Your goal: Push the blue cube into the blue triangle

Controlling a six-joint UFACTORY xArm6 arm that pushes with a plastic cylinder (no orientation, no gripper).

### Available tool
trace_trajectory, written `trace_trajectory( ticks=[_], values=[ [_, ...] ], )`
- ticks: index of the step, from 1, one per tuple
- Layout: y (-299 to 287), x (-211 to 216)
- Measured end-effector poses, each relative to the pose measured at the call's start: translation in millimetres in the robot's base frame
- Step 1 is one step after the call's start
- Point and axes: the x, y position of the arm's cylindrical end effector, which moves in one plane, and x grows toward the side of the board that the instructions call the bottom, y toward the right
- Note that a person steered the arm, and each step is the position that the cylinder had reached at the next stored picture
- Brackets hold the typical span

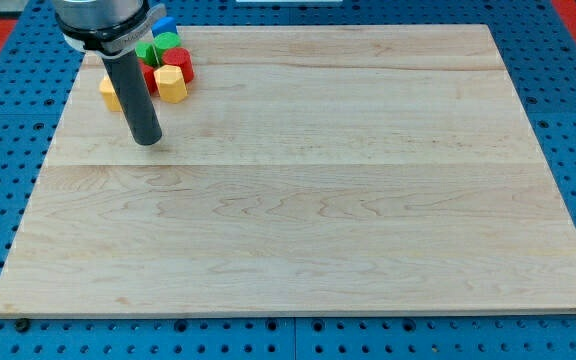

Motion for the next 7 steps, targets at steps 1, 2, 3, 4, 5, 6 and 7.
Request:
trace_trajectory(
  ticks=[1, 2, 3, 4, 5, 6, 7],
  values=[
    [1, -6],
    [-58, 4],
    [-134, 16],
    [-135, 9],
    [-135, -29],
    [-134, -33],
    [-122, -70]
  ],
)
